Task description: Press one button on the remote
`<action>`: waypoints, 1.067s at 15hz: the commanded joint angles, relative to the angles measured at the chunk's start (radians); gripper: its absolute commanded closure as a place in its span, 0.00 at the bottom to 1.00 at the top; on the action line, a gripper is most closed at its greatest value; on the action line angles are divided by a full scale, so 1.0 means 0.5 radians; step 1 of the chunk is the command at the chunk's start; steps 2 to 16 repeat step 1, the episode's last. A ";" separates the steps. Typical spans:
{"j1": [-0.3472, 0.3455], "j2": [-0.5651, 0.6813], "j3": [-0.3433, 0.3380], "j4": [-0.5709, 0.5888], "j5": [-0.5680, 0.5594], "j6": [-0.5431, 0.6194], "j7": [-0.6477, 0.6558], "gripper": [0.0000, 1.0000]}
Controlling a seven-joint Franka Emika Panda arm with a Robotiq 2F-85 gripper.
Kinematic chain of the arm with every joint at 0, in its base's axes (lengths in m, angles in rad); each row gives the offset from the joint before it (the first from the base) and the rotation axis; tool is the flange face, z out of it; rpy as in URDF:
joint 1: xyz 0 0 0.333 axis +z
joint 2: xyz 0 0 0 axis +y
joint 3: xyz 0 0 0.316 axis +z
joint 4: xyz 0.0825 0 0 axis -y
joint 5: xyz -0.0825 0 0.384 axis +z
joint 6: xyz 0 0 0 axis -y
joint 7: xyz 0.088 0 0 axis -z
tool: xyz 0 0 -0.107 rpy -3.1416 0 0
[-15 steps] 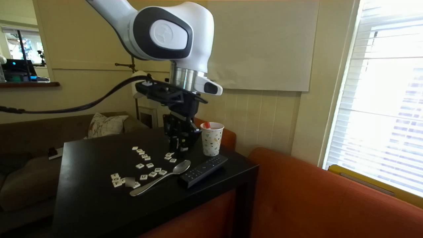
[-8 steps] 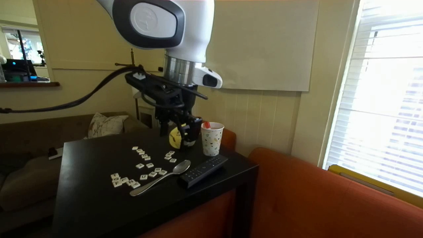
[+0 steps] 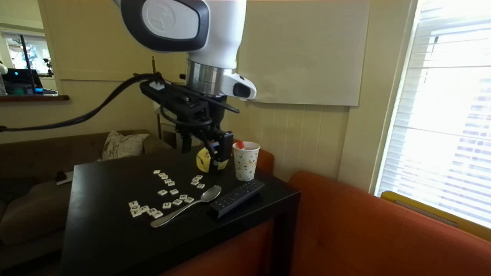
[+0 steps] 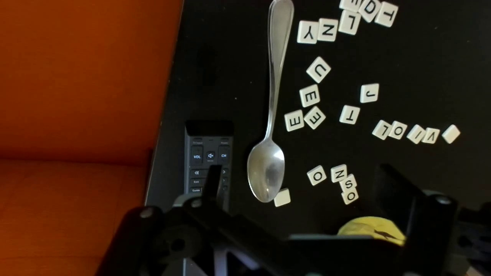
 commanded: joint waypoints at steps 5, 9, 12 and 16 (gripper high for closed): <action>0.012 -0.001 -0.012 0.002 -0.005 -0.003 0.004 0.00; 0.012 -0.001 -0.012 0.002 -0.005 -0.003 0.004 0.00; 0.012 -0.001 -0.012 0.002 -0.005 -0.003 0.004 0.00; 0.012 -0.001 -0.012 0.002 -0.005 -0.003 0.004 0.00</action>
